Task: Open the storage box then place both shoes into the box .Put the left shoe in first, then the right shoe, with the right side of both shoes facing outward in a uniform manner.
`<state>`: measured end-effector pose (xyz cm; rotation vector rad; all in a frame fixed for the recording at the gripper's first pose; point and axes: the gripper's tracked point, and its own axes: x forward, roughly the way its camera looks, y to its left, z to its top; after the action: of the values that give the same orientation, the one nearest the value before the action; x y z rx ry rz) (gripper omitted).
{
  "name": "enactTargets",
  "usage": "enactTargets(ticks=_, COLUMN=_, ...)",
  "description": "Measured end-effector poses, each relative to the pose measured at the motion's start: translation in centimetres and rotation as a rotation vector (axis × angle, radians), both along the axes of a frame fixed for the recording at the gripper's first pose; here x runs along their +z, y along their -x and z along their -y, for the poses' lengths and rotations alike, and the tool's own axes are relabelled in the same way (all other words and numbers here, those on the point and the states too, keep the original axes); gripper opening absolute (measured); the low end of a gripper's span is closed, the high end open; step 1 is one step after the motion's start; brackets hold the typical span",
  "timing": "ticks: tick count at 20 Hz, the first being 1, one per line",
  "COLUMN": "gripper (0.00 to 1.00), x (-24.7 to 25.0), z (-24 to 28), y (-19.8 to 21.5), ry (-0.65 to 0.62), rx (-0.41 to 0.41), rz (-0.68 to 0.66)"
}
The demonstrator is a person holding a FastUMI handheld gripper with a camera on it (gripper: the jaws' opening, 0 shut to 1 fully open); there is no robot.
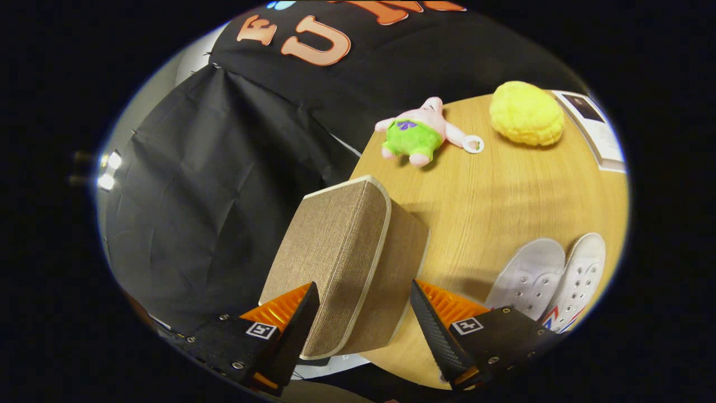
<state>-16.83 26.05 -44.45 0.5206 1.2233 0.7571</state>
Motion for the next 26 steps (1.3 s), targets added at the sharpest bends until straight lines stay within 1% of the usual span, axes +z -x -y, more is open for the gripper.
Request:
enactTargets(ticks=2, gripper=0.97, x=0.0, z=-1.3, y=0.6, ry=-0.067, rx=0.009, rz=-0.037)
enactTargets(ticks=4, gripper=0.97, x=0.2, z=-2.7, y=1.1, ry=-0.133, rx=0.008, rz=-0.108)
enactTargets(ticks=6, gripper=0.97, x=0.1, z=-3.5, y=1.2, ry=-0.185, rx=-0.020, rz=-0.172)
enactTargets(ticks=9, gripper=0.97, x=-0.7, z=-4.2, y=0.6, ry=-0.217, rx=-0.059, rz=-0.203)
enactTargets(ticks=12, gripper=0.97, x=-1.3, z=-5.1, y=1.6, ry=-0.246, rx=-0.060, rz=-0.275)
enactTargets(ticks=16, gripper=0.97, x=-1.6, z=-5.3, y=1.3, ry=-0.289, rx=-0.106, rz=-0.328)
enactTargets(ticks=18, gripper=0.97, x=-1.0, z=-5.2, y=1.1, ry=-0.320, rx=-0.128, rz=-0.340)
enactTargets(ticks=20, gripper=0.97, x=0.6, z=-5.2, y=0.2, ry=-0.383, rx=-0.147, rz=-0.333)
enactTargets(ticks=26, gripper=0.95, x=2.5, z=-3.1, y=-1.6, ry=-0.436, rx=-0.212, rz=-0.303)
